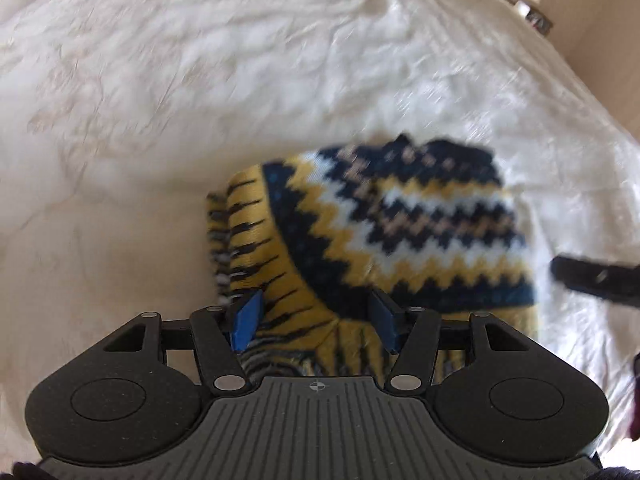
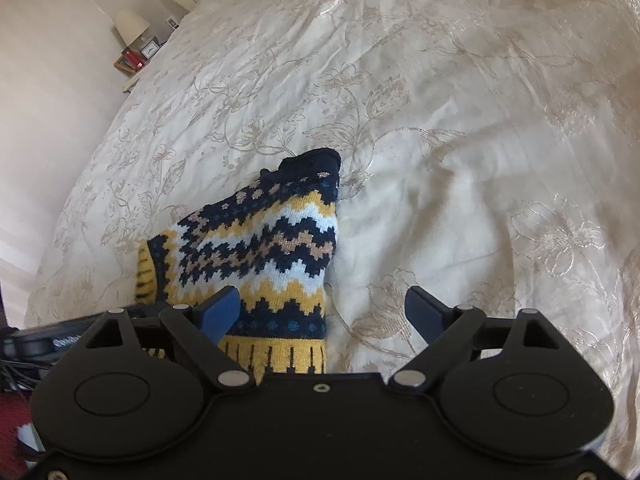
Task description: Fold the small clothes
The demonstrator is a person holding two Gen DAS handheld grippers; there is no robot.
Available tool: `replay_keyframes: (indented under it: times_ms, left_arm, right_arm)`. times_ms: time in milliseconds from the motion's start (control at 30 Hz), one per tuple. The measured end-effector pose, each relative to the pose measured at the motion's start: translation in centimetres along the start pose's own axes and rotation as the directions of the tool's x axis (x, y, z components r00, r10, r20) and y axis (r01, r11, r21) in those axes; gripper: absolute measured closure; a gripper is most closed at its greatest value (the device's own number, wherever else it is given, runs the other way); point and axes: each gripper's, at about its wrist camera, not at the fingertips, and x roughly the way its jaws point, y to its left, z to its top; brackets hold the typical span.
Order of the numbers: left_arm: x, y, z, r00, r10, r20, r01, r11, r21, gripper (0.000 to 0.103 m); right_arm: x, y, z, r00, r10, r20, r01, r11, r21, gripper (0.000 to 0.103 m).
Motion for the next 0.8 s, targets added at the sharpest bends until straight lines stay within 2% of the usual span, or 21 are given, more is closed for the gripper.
replay_keyframes:
  times_ms: [167,233,300,367,533,633,800]
  left_arm:
    - [-0.2,0.9,-0.8,0.999,-0.044,0.006,0.044,0.999,0.029,0.047]
    - [-0.1,1.1,-0.8,0.998,-0.055,0.001,0.055,0.998,0.017,0.047]
    - [0.2,1.2,-0.7,0.998,-0.065,-0.003,0.065,0.998,0.007,0.047]
    - [0.4,1.2,-0.7,0.997,-0.071,-0.003,0.071,0.997,0.008,0.047]
    - [0.7,1.3,-0.7,0.996,-0.085,-0.008,0.086,0.996,0.020,0.042]
    - [0.7,1.0,-0.8,0.995,-0.096,-0.008,0.096,0.994,0.056,0.032]
    - [-0.2,0.4,-1.6,0.996,-0.084,0.029,0.081,0.991,0.107,0.031]
  right_arm:
    - [1.9,2.2,0.3,0.999,-0.031,-0.033,0.029,0.998,-0.051,0.006]
    - [3.7,2.9,0.3,0.994,-0.076,-0.077,0.070,0.994,-0.080,0.006]
    - [6.3,3.2,0.0,0.979,-0.152,-0.139,0.135,0.983,-0.122,0.002]
    - [8.1,3.1,-0.3,0.969,-0.187,-0.161,0.164,0.976,-0.143,0.001]
    - [8.8,3.7,-0.2,0.963,-0.218,-0.157,0.193,0.968,-0.159,0.000]
    - [8.0,3.8,-0.5,0.965,-0.222,-0.139,0.201,0.968,-0.149,0.001]
    - [5.9,3.9,-1.7,0.970,-0.226,-0.088,0.214,0.968,-0.129,0.001]
